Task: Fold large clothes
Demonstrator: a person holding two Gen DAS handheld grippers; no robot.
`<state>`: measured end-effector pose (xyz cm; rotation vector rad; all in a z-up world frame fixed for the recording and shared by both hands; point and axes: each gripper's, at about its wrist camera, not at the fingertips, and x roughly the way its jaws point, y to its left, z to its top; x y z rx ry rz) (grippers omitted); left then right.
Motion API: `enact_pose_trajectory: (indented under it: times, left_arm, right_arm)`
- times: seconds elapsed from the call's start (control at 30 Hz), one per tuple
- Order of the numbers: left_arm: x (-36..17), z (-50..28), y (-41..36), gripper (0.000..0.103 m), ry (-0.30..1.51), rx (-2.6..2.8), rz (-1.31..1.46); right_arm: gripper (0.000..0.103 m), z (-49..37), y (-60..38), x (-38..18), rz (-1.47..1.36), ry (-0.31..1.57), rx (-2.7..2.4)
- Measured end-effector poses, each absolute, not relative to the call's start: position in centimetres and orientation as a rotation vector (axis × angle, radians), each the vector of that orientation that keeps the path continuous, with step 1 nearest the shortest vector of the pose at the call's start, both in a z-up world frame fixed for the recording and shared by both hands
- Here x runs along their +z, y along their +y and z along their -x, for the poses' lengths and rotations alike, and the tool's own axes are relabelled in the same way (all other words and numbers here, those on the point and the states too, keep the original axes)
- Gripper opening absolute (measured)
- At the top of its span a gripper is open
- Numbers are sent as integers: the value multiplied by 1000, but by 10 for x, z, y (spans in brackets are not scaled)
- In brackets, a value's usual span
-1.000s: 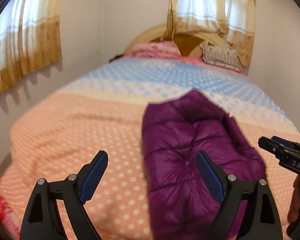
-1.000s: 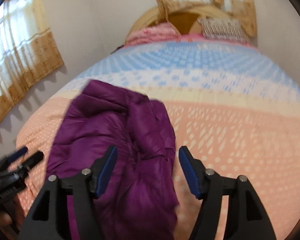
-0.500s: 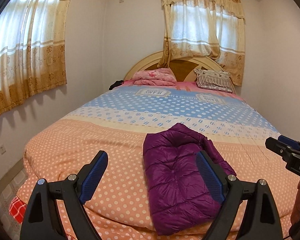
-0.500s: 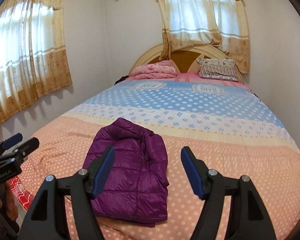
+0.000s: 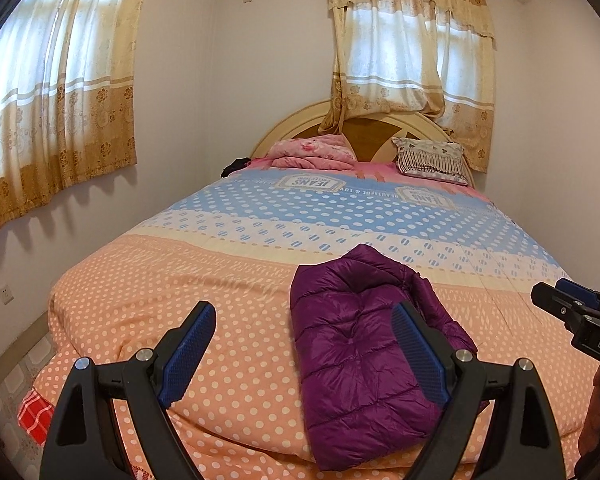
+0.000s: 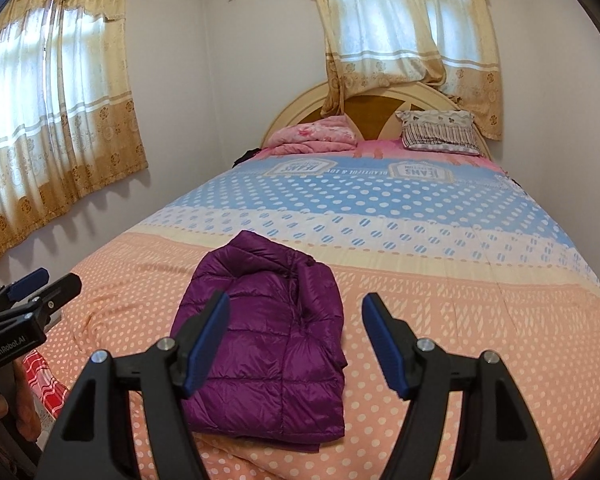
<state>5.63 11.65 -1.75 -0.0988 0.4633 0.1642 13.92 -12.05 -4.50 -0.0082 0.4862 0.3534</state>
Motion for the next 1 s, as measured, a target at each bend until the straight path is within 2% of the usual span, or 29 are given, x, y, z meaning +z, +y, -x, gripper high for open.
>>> enact_pose_trajectory:
  times: [1.0]
  left_arm:
    - [-19, -60, 119, 90, 476, 169, 90]
  right_arm:
    - [73, -135, -113, -53, 1, 503, 362]
